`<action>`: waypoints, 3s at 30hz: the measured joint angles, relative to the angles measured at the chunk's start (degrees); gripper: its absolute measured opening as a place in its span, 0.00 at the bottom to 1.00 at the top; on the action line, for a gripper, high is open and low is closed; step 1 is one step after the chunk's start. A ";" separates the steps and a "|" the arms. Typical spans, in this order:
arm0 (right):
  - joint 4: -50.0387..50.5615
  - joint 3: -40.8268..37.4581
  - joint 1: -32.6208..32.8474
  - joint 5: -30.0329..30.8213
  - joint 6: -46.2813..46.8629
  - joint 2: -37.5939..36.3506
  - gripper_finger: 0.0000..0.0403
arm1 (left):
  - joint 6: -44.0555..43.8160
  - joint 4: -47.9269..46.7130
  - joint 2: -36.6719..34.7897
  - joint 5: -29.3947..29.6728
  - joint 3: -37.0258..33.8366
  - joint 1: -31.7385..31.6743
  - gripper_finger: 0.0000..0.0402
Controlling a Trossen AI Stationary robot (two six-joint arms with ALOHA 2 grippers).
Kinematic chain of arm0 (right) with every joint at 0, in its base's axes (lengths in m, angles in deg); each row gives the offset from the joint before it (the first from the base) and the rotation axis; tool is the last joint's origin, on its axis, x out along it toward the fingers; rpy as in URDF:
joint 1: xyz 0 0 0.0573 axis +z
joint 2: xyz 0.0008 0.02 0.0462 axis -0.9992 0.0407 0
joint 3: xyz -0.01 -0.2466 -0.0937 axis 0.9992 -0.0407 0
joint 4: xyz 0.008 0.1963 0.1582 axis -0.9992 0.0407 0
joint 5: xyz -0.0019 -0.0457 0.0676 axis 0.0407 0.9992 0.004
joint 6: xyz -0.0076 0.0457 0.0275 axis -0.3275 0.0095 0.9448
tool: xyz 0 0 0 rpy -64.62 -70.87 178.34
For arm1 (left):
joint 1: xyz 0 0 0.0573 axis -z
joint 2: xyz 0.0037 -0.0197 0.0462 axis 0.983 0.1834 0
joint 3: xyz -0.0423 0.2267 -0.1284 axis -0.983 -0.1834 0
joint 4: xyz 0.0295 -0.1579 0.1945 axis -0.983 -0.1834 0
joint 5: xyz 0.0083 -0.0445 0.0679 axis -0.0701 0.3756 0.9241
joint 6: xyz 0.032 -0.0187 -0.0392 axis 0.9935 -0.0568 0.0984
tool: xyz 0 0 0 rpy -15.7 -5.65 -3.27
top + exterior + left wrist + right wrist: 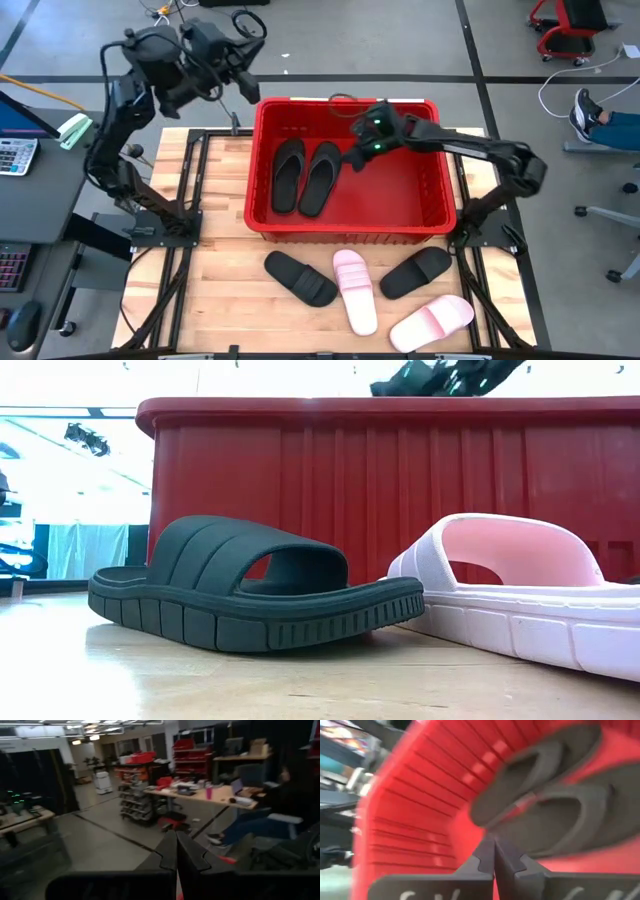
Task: Pick and place slides into bin
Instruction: Put the black flip flop into the red bin, then put the right black slide into the red bin
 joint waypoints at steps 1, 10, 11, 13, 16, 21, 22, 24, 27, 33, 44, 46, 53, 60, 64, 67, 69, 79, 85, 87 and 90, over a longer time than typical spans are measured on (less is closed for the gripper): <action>0.00 0.00 -0.34 0.00 0.43 1.69 0.00 | 0.10 -0.40 -0.01 0.07 0.01 -0.28 0.01; -0.03 0.00 -2.02 6.36 0.85 12.18 0.00 | 0.42 -6.62 0.14 0.04 -2.09 -3.84 0.01; -0.03 0.00 -2.02 7.20 0.83 13.05 0.00 | 0.22 -6.95 0.22 -0.01 -2.55 -4.07 0.01; -0.03 0.00 -2.02 8.79 0.77 14.67 0.00 | 0.21 -7.51 0.25 -0.16 -2.97 -4.33 0.02; -0.01 0.00 -1.98 9.37 0.77 16.68 0.00 | 0.26 -7.75 0.15 -0.15 -2.98 -4.56 0.03; 0.04 0.00 -1.63 10.74 0.95 20.04 0.00 | 0.27 -7.77 0.14 -0.12 -2.98 -4.58 0.01; -0.04 0.00 -1.63 10.84 1.18 20.84 0.00 | 0.27 -7.77 0.14 -0.14 -2.98 -4.56 0.01; -0.81 0.00 -1.63 11.02 1.31 22.34 0.00 | 0.29 -7.77 0.14 -0.16 -2.98 -4.56 0.02; -2.66 0.00 -1.58 12.77 2.09 24.09 0.00 | 0.43 -7.77 0.14 -0.14 -2.98 -4.56 0.04; -10.03 0.02 -1.93 16.79 2.88 25.19 0.00 | 0.43 -7.75 0.14 -0.14 -2.98 -4.56 0.01; -13.60 1.93 -3.03 18.83 3.80 21.50 0.00 | 1.95 -7.79 0.12 -0.16 -3.00 -4.60 0.01; -13.76 2.08 -3.03 19.05 3.48 17.41 0.00 | 1.96 -8.17 0.12 -0.19 -3.00 -4.60 0.01; -12.85 2.08 -1.15 18.98 -3.99 -0.80 0.00 | 4.03 -10.14 0.13 -9.93 -3.00 -4.45 0.05; -7.96 2.12 5.90 18.93 -15.71 -16.44 0.00 | 4.23 -12.82 3.12 -39.77 -3.09 0.02 0.01; -2.18 2.12 10.92 18.93 -16.19 -22.78 0.00 | 1.99 -17.59 5.36 -47.14 -3.00 5.34 0.04; 3.05 2.10 15.38 19.06 -13.60 -25.67 0.00 | -0.28 -20.40 7.97 -47.15 -3.07 10.17 0.06; 7.76 2.10 18.75 19.02 -12.80 -27.13 0.00 | -1.60 -20.56 9.57 -47.10 -3.07 13.62 0.07; 21.82 1.97 37.24 27.11 -8.21 -26.99 0.00 | -17.24 -17.46 17.23 -47.14 -2.98 28.91 0.03; 19.69 1.92 46.38 32.41 -5.15 -26.34 0.00 | -33.32 -21.64 21.68 -46.98 -3.05 36.93 0.17; 19.38 1.92 48.53 35.52 -4.43 -26.28 0.00 | -38.14 -22.12 23.38 -46.39 -2.98 39.41 0.23; 19.41 1.92 50.81 39.61 -2.33 -26.28 0.00 | -46.68 -22.78 26.39 -41.81 -3.00 42.75 0.31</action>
